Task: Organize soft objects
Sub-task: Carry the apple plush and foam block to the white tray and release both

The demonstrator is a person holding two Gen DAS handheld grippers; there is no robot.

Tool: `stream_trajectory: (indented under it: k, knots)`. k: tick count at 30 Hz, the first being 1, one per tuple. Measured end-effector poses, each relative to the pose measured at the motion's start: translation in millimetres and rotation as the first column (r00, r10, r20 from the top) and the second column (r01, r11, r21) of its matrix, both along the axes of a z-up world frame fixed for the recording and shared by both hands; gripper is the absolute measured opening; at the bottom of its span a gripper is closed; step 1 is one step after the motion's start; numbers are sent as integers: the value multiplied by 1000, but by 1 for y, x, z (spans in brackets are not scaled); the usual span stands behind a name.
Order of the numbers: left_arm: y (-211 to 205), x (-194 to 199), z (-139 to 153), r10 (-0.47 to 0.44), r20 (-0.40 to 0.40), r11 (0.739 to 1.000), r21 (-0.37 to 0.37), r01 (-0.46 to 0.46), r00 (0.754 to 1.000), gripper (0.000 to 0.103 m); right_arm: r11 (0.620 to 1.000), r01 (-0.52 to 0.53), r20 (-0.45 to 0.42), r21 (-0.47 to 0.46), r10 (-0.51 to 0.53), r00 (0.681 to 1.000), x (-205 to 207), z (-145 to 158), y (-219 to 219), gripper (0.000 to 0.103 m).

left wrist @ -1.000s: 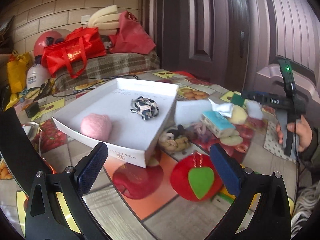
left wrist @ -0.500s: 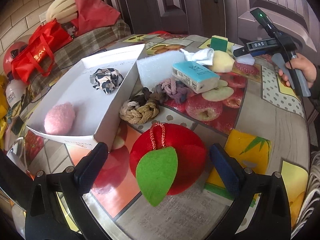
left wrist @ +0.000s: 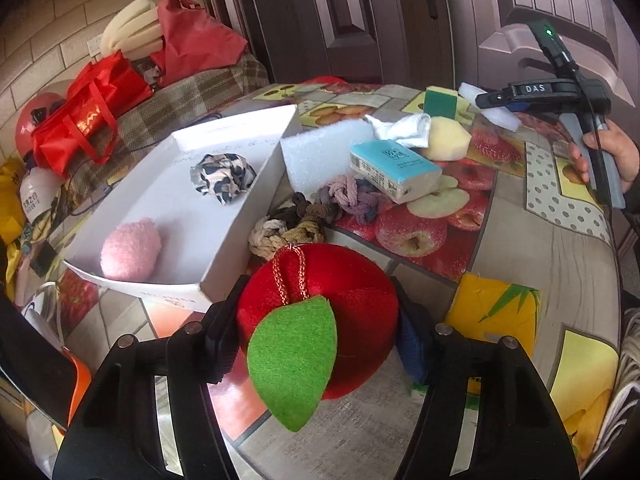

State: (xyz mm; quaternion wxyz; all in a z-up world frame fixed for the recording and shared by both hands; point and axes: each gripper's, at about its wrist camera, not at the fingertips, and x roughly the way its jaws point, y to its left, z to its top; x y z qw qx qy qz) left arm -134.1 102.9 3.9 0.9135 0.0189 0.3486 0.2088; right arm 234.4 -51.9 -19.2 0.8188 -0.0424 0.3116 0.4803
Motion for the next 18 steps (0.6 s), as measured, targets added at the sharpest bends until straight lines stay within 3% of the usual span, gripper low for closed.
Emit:
stream_trajectory:
  k: [5, 7, 9, 14, 18]
  knots:
    - [8, -24, 15, 105, 141, 994, 9, -107, 984, 65, 986, -5, 129, 167, -17, 991, -26, 20, -20, 60]
    - [12, -36, 21, 166, 209, 985, 16, -173, 964, 65, 976, -29, 179, 216, -10, 984, -38, 26, -21, 60]
    - [15, -47, 28, 230, 295, 967, 34, -251, 927, 65, 966, -71, 225, 249, 13, 974, -52, 31, -15, 60]
    - [39, -52, 33, 369, 385, 912, 23, -409, 846, 65, 964, -173, 355, 200, 93, 930, -87, 32, 24, 60]
    - [55, -53, 34, 426, 397, 889, -19, -457, 813, 65, 954, -264, 421, 142, 183, 888, -117, 29, 51, 60]
